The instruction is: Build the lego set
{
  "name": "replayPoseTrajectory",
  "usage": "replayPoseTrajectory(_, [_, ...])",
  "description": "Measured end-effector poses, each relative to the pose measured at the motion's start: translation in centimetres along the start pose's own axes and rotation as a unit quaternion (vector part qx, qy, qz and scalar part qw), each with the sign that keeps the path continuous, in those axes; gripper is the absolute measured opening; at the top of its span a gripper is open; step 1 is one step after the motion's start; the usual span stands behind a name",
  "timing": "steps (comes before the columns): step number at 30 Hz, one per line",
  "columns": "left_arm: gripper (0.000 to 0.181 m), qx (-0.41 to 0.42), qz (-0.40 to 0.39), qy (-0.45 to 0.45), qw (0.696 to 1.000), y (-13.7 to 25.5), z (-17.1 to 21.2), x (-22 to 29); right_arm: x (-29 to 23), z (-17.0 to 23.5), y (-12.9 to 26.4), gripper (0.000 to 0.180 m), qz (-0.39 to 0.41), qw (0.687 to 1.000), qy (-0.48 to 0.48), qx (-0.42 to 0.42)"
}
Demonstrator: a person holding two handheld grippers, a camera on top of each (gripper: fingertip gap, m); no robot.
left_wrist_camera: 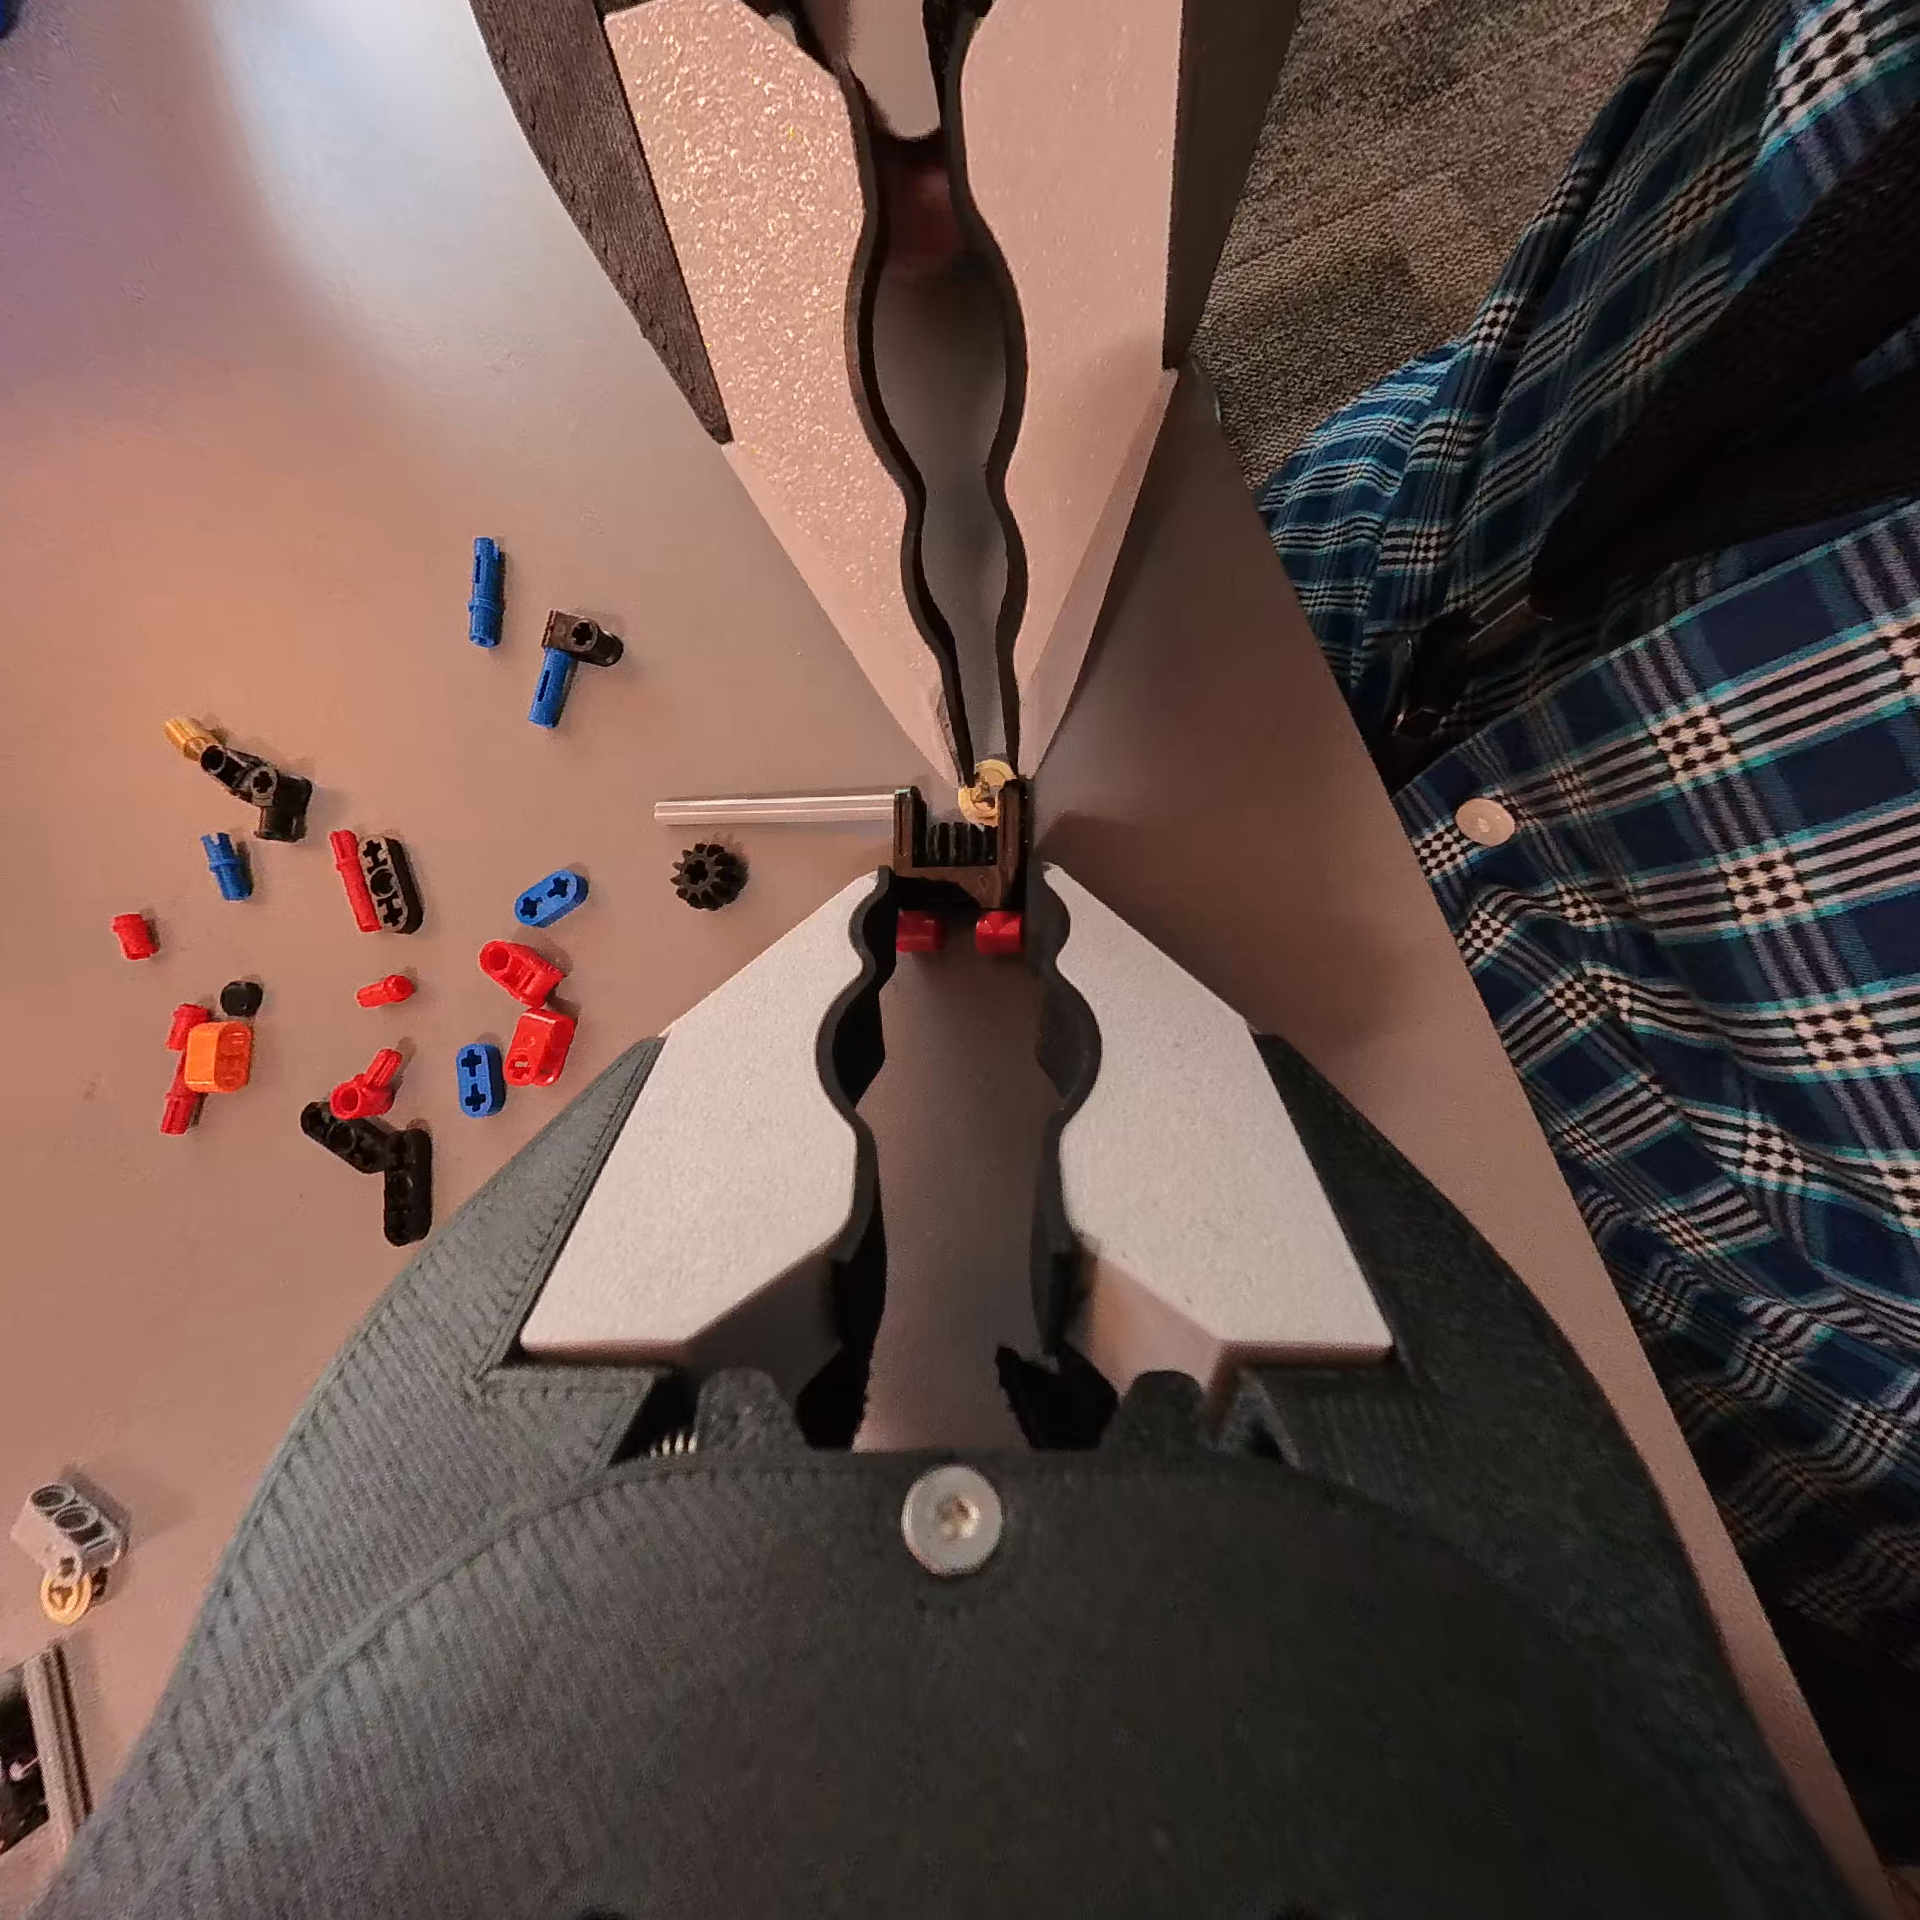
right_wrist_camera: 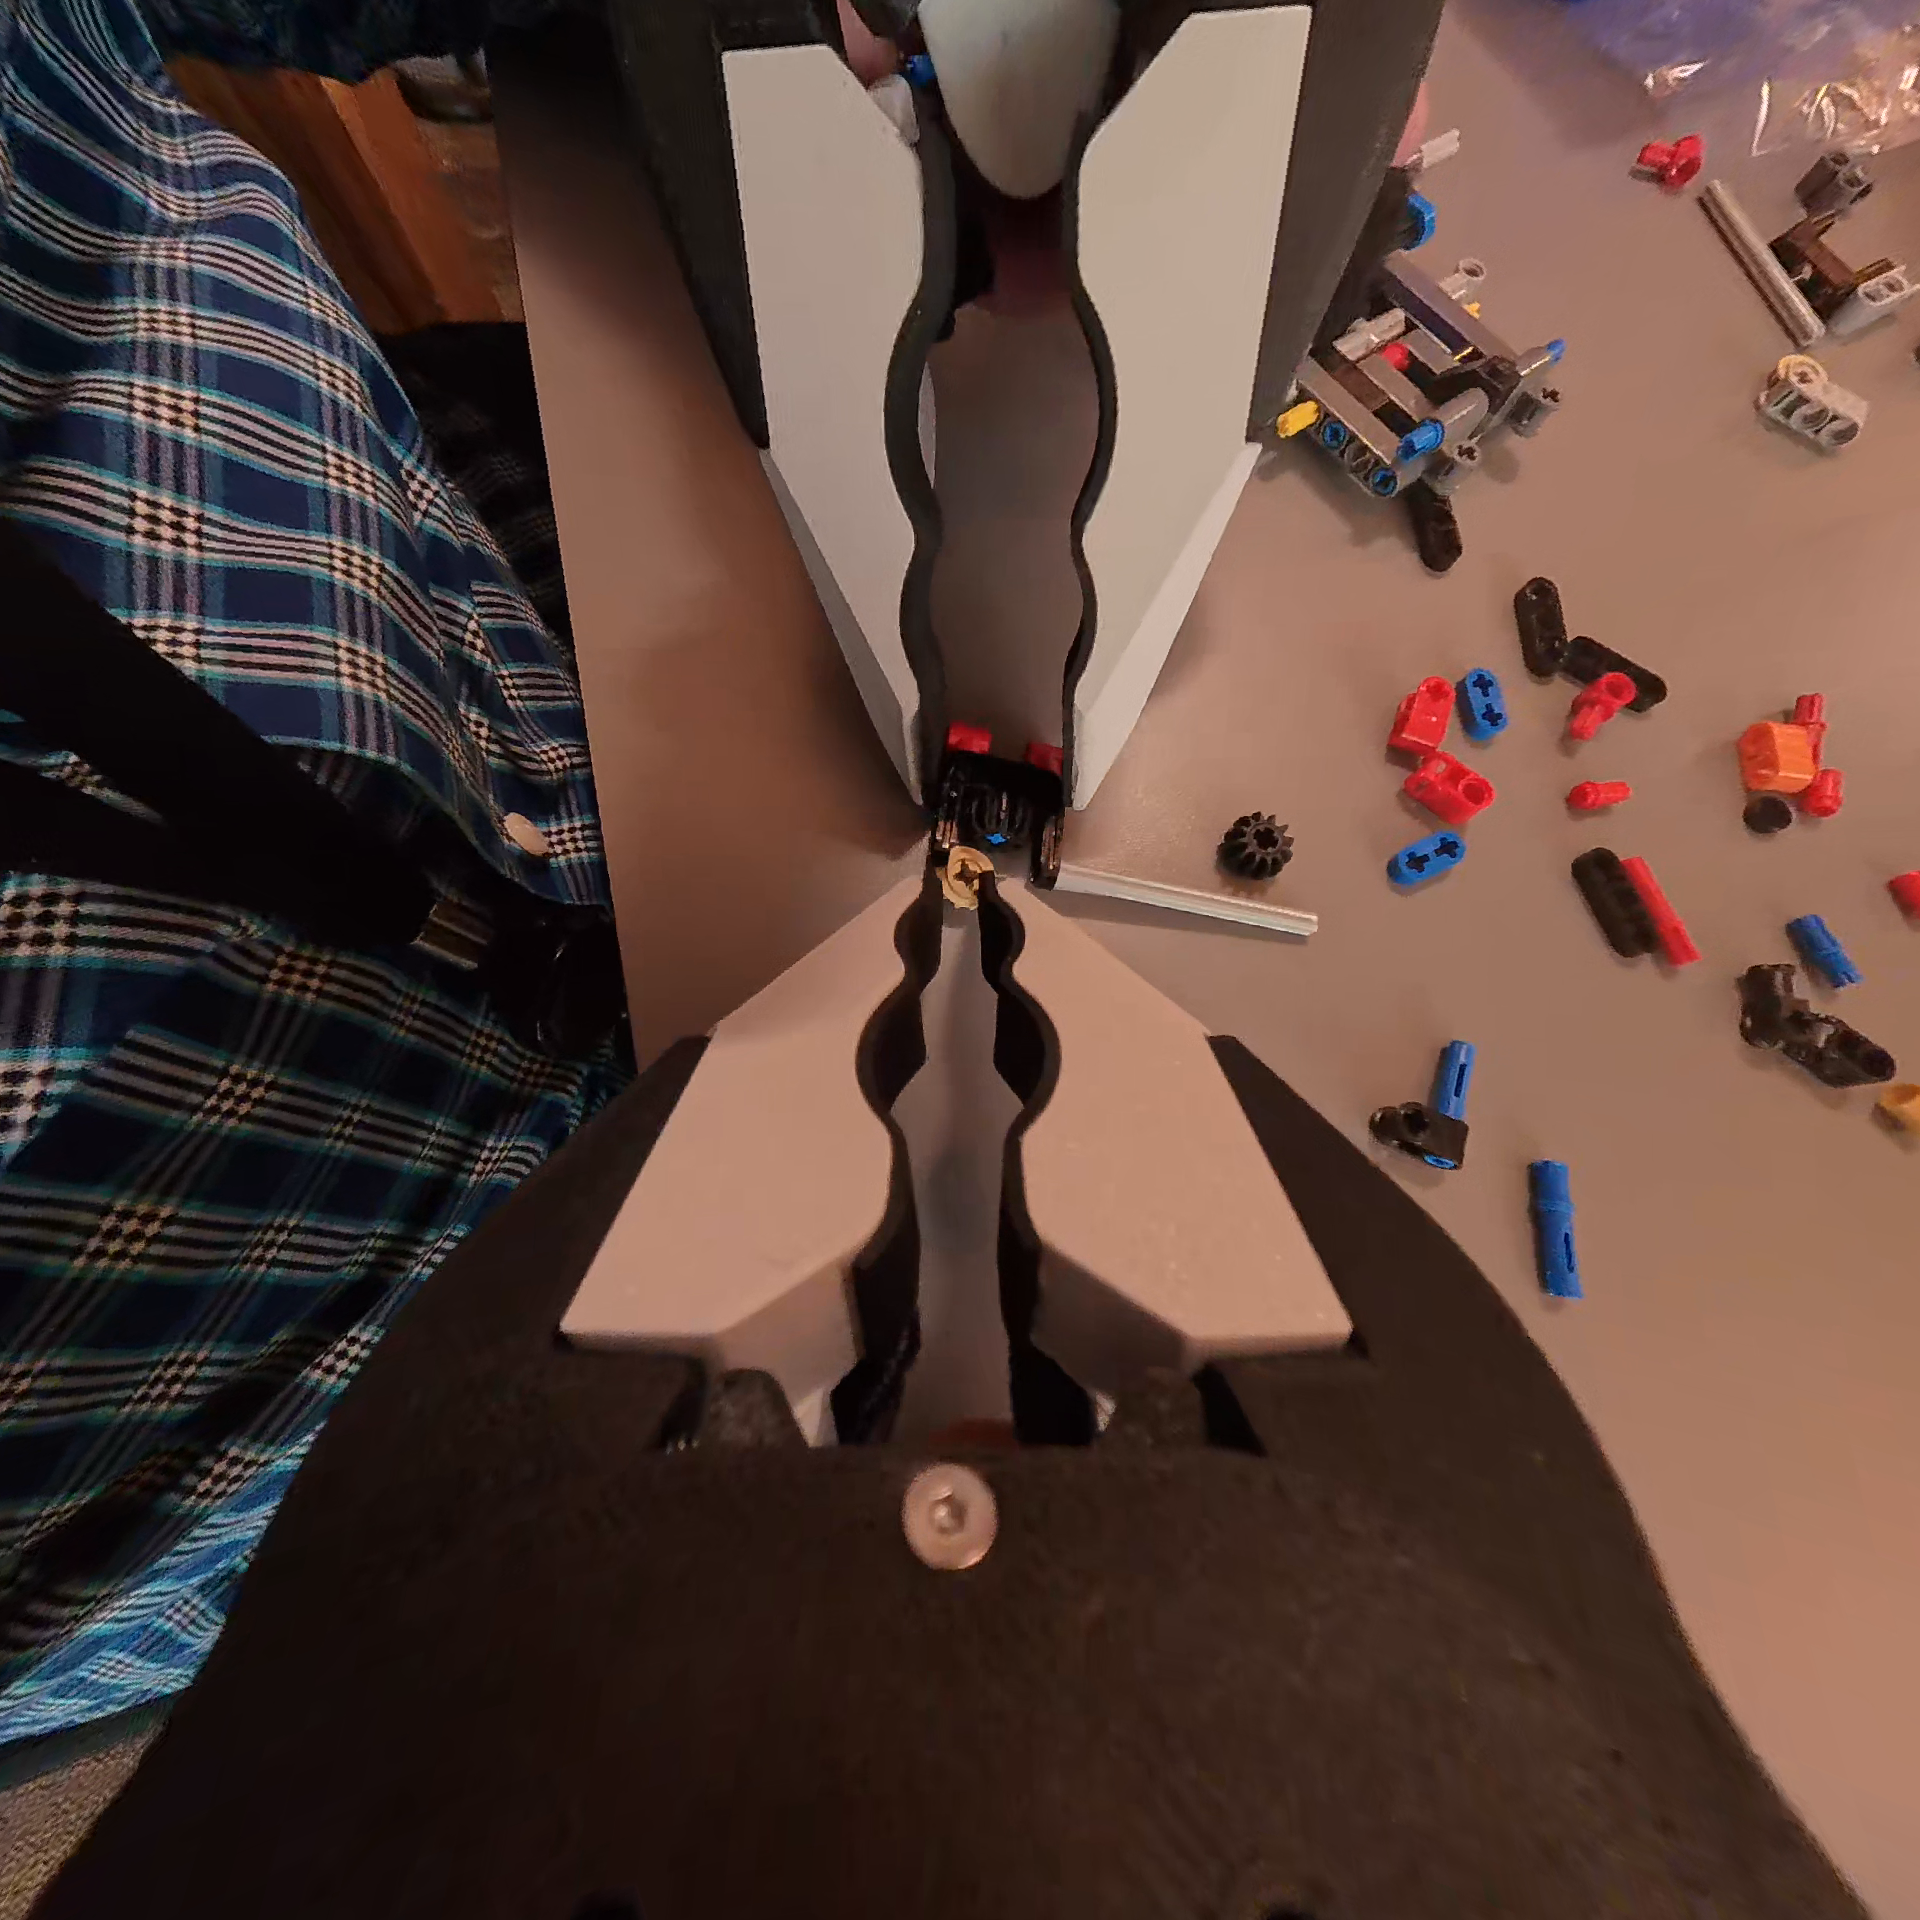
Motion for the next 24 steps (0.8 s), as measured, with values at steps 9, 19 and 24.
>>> replayPoseTrajectory(9, [0.023,0.0,0.002,0.001,1.0,0.08,0.12,-0.05,0.09,-0.11,0.02,0.003,-0.009,1.0,0.002,0.007])
replayPoseTrajectory(19, [0.022,-0.003,0.003,0.0,1.0,0.18,0.29,-0.1,0.33,-0.38,0.47,0.0,-0.029,0.999,-0.027,0.026])
replayPoseTrajectory(24, [0.022,-0.003,0.002,0.0,1.0,0.16,0.27,-0.09,0.5,-0.17,0.19,0.0,-0.025,0.999,-0.038,0.014])
Point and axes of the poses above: each gripper's, where its closed fingertips meet, y back along the fingers, z out of its underside, x = y × z across the jaws, the point moved 1 cm from there along y, back along the fingers, and after that the axes turned 4 degrees about -z, right-handed, at the moved point
